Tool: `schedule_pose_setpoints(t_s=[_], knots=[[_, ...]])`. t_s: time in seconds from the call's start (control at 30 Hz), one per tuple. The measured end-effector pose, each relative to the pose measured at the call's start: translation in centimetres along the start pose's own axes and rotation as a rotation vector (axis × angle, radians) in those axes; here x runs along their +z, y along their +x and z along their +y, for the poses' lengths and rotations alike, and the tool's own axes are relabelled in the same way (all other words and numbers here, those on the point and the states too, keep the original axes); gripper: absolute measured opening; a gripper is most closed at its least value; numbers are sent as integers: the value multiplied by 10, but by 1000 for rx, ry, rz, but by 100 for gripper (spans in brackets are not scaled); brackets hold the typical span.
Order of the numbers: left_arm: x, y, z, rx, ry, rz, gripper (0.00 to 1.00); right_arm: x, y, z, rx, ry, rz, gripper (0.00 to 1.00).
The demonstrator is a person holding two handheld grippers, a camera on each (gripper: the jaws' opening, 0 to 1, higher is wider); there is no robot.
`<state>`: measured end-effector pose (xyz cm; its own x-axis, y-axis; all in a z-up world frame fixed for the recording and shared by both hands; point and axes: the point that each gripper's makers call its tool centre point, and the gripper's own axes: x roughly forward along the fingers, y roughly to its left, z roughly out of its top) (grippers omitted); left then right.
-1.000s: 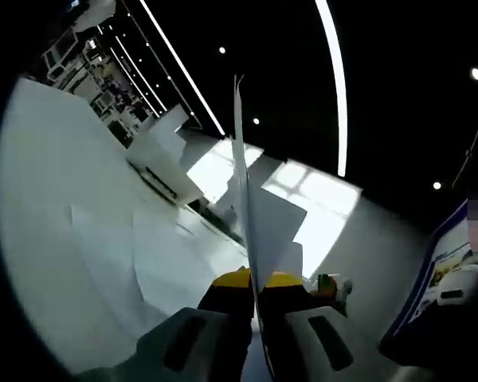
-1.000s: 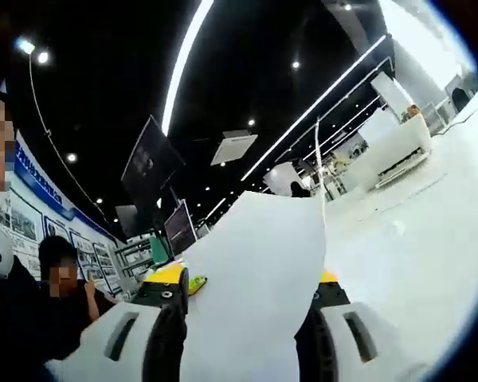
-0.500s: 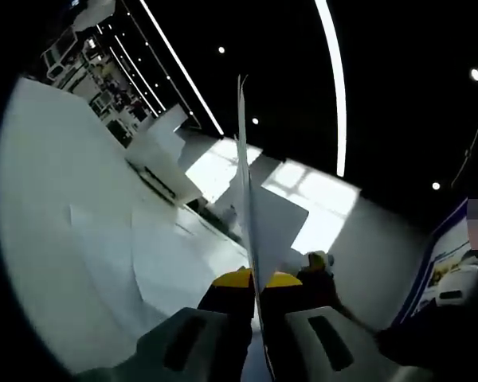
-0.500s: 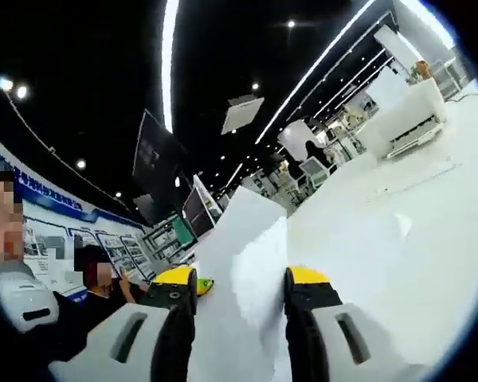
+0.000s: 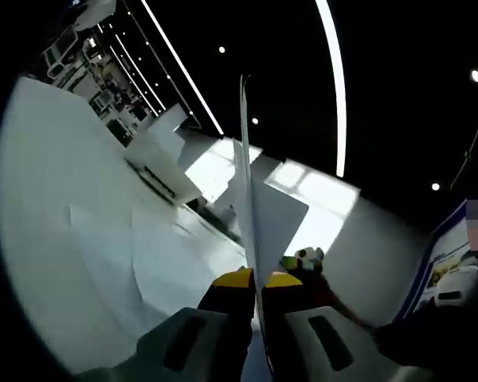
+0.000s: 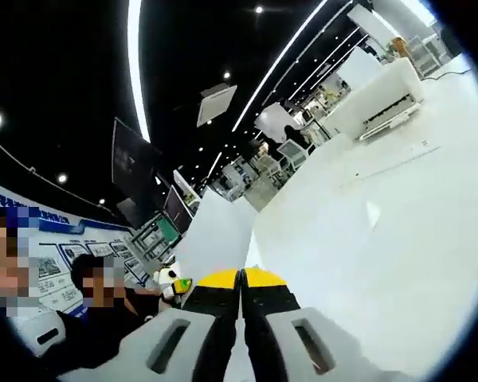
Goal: Organize the stack of printing papers by aligning and flattening the scattered papers on the table
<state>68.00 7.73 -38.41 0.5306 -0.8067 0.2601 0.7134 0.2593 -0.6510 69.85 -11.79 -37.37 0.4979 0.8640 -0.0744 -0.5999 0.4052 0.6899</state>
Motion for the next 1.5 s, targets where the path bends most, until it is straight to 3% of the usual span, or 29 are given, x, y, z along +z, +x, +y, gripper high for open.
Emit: schedule_pose_setpoints(t_s=[0.07,0.1,0.2,0.5,0.6,0.7,0.73,0.83,0.93,1.07,1.17,1.27,1.4,1.47,1.5], knots=[[0,0,0,1,1,0,6,3,-1,-5,-4,31,-12,0],[0,0,1,2,4,0,6,10,-2,-4,7,57,-60,0],[1,0,1,4,11,-2,8,14,-7,8,77,160,-119,0],[1,1,0,-1,1,-6,10,-10,-2,0,71,163,-125,0],[1,0,1,5,6,-3,8,-16,0,-17,-11,63,-87,0],[1,0,1,3,5,0,6,-8,-4,-23,-75,-122,-57,1],[0,0,1,5,7,1,6,-6,-5,-25,-92,-167,-37,8],[0,0,1,3,10,0,6,-9,-2,-30,-127,-218,71,22],[2,0,3,0,6,0,6,-8,12,-38,-128,-344,189,22],[2,-1,4,-1,8,1,6,-16,34,-40,-28,-294,311,27],[2,-1,4,-3,8,2,6,-12,50,-39,54,-312,345,27],[2,-1,4,-5,1,1,6,-12,60,-36,119,-237,387,25],[3,-1,4,-7,0,1,6,-10,62,-22,235,-152,395,12],[3,-1,3,-5,-3,-2,6,-13,57,-13,270,-121,400,0],[4,-1,3,-6,-7,-4,6,-13,56,-14,267,-135,393,0]])
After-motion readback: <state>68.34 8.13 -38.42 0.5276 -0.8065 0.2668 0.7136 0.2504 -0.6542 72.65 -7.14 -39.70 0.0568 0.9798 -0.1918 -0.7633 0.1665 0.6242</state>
